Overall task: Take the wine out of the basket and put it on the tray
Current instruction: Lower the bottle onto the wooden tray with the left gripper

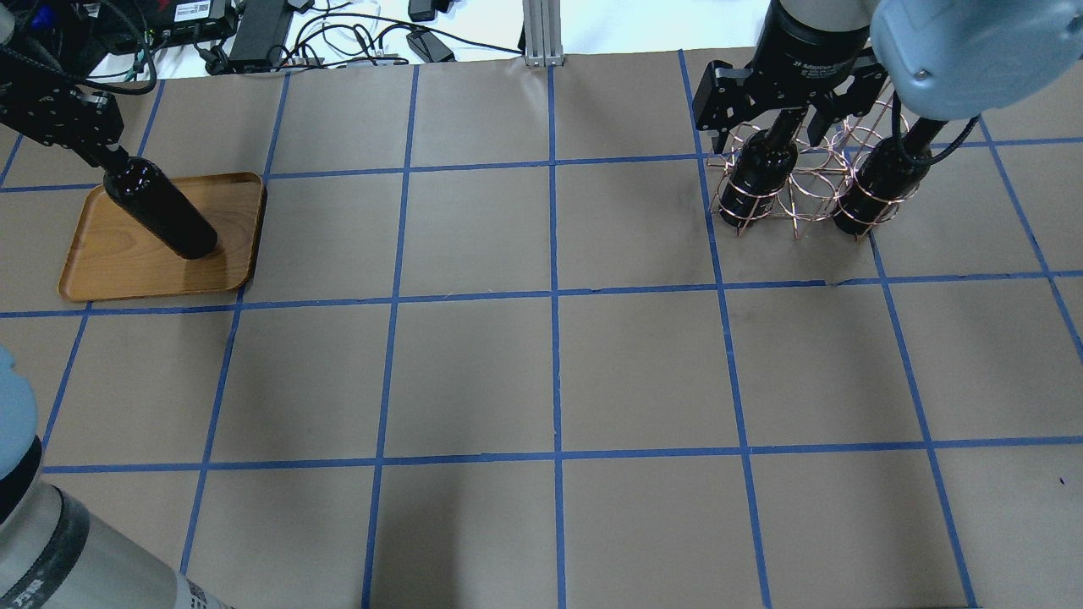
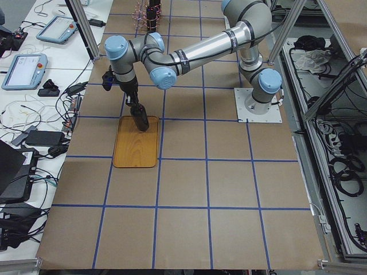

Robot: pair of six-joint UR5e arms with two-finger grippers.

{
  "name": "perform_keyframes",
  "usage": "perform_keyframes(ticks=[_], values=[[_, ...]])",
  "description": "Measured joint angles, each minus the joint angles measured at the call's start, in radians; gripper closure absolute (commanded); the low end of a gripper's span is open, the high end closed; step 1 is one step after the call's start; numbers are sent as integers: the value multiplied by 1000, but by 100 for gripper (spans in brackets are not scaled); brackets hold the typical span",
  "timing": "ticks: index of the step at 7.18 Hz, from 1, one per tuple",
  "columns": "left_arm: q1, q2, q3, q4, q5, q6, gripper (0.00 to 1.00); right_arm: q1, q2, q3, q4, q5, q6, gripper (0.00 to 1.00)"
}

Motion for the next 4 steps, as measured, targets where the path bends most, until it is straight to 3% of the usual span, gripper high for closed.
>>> perform_keyframes(ticks=[1,2,3,4], values=[[8,-6,-3,5,-8,0,93,-1,0,0,-7,0,-1,0],[12,-9,-6,9,-10,0,64,-1,0,0,-13,-1,-2,0],[14,-10,-10,11,-9,0,43,-1,0,0,-15,-3,-3,0],[14,-9,-14,12,-9,0,30,-1,0,0,-16,-3,-3,0]])
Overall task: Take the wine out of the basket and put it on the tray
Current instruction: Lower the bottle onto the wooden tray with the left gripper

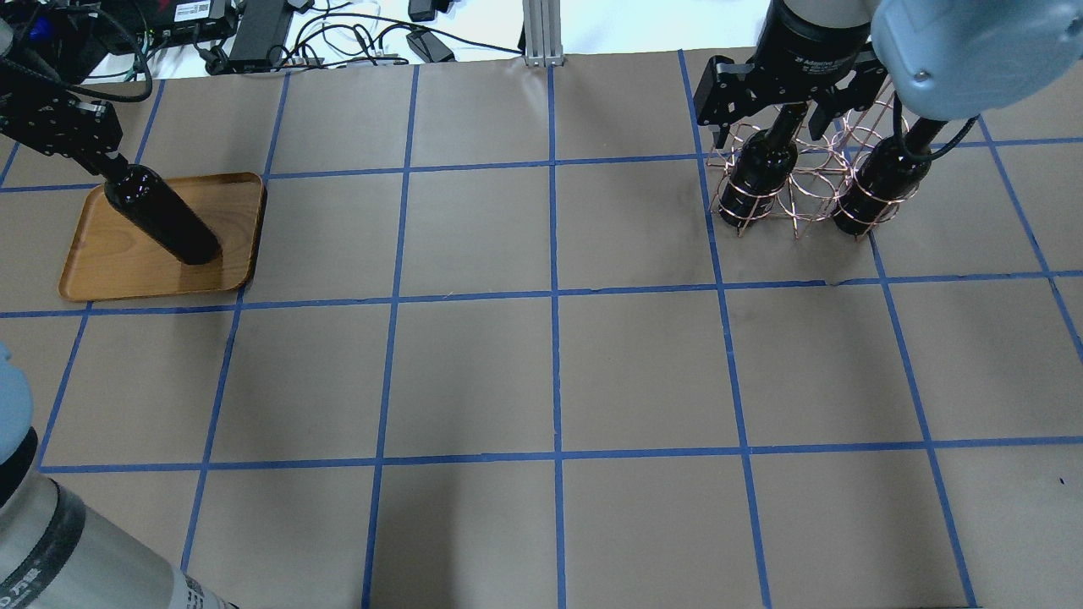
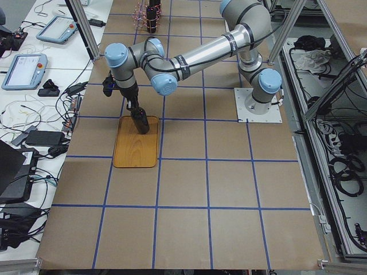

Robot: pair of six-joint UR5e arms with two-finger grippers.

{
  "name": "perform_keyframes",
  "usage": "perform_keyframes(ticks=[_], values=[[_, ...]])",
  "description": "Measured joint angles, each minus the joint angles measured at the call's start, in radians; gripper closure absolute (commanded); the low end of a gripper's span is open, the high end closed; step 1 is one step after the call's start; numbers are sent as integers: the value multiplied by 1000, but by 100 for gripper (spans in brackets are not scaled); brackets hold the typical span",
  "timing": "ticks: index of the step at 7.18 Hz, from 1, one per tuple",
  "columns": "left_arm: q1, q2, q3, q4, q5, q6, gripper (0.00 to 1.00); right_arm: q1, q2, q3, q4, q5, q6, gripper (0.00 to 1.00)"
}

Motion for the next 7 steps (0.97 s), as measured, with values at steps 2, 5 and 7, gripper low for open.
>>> perform_keyframes(ticks=[2,5,7], values=[[-1,8,-20,1,0,2,0,0,0,0,0,-3,-1,0],[-14,43,-44,-4,-3,2,0,1,0,0,-2,-1,0,0],[-75,111,-43,-29,-3,-14,0,1,0,0,-2,0,1,0]])
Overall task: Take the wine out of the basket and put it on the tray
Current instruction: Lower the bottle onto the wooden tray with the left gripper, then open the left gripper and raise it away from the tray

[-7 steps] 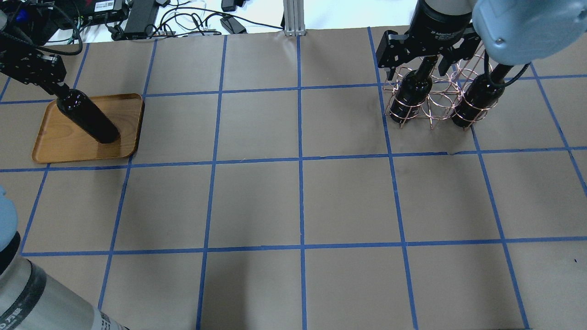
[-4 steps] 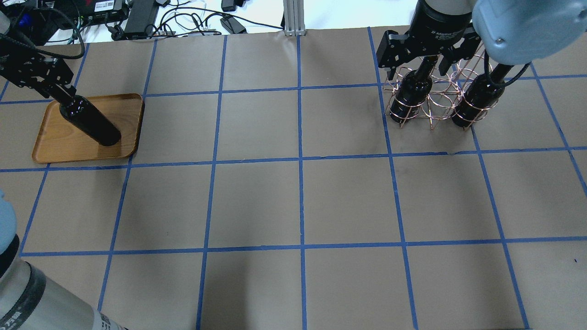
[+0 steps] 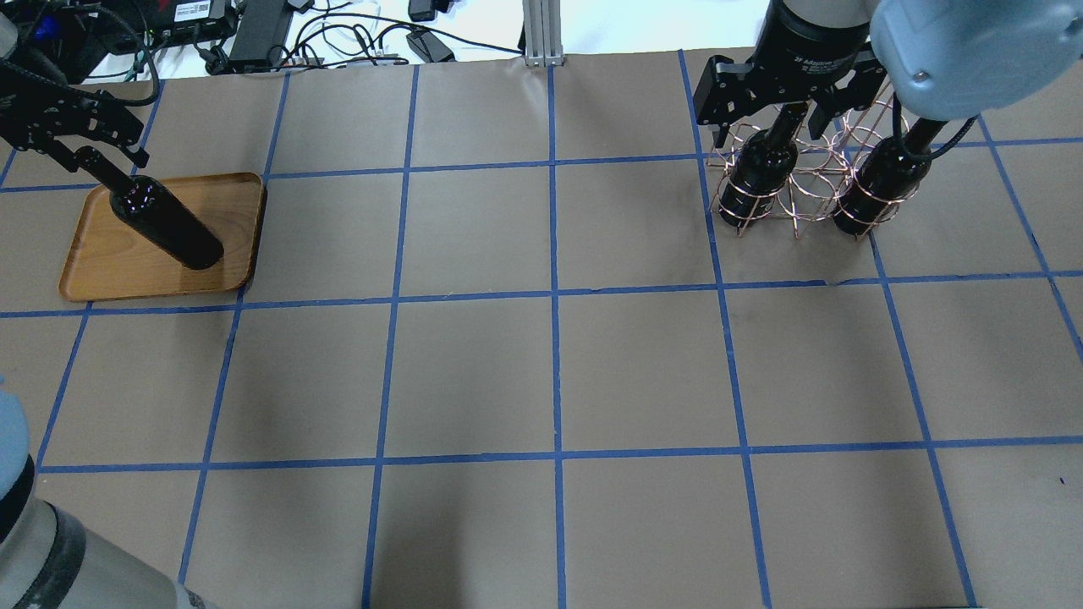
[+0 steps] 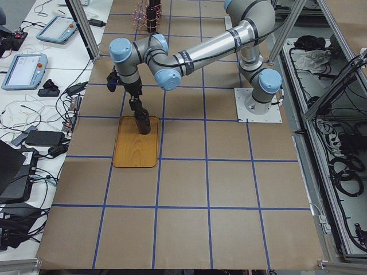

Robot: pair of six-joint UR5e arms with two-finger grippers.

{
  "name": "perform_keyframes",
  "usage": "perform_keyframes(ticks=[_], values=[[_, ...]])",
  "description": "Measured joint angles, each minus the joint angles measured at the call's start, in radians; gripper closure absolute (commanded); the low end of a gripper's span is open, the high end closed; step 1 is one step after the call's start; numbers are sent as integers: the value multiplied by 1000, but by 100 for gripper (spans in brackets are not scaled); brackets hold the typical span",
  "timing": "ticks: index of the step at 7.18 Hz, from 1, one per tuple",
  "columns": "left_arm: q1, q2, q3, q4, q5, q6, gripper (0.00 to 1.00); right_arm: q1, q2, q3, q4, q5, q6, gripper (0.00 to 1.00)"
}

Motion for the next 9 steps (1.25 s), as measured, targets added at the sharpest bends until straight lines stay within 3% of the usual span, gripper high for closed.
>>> perform_keyframes(ticks=[5,9], values=[[-249,165,-57,-20,19,-80,0,0,0,1,0,1,0,0],[-495,272,-146,-17,18,-322,0,0,0,2,-1,1,0,0]])
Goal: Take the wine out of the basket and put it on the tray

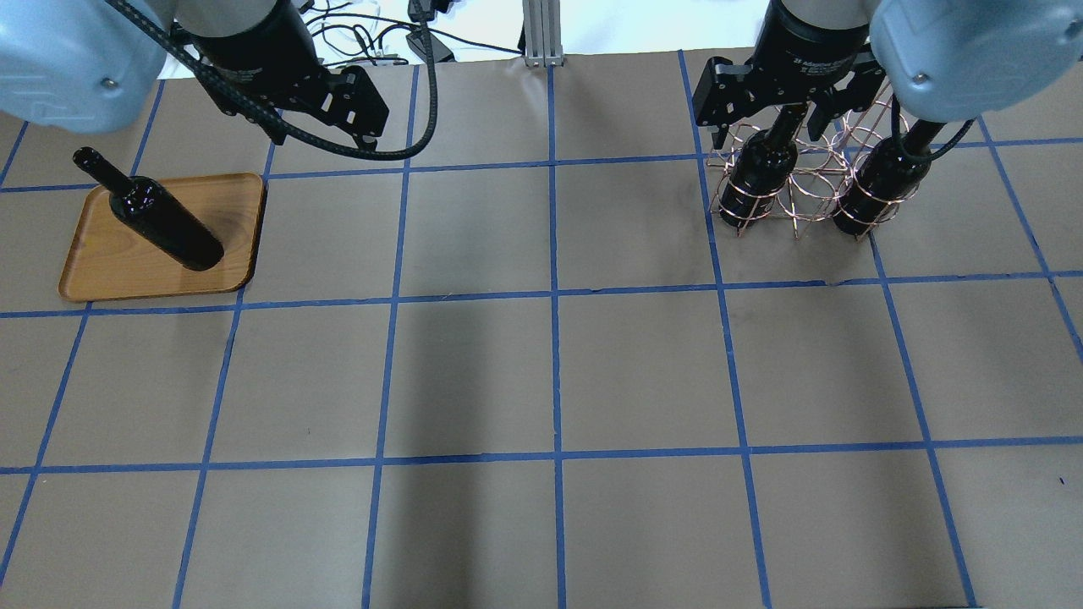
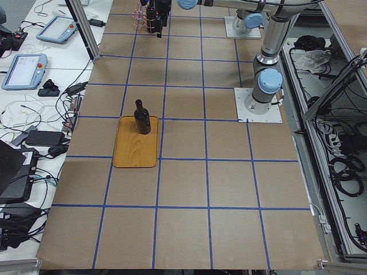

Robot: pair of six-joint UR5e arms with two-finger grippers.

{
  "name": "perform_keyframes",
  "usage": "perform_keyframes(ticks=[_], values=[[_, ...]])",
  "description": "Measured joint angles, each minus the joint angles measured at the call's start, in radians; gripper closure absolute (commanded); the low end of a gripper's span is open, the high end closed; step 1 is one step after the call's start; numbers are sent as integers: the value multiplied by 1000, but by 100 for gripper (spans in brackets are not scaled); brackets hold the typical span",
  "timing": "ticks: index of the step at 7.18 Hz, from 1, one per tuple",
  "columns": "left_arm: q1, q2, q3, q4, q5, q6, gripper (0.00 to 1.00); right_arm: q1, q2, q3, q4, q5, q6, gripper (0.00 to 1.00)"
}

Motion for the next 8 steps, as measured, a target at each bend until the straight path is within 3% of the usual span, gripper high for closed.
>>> perform_keyframes(ticks=[8], values=[[-23,73,-59,5,1,-19,0,0,0,0,0,0,0,0]])
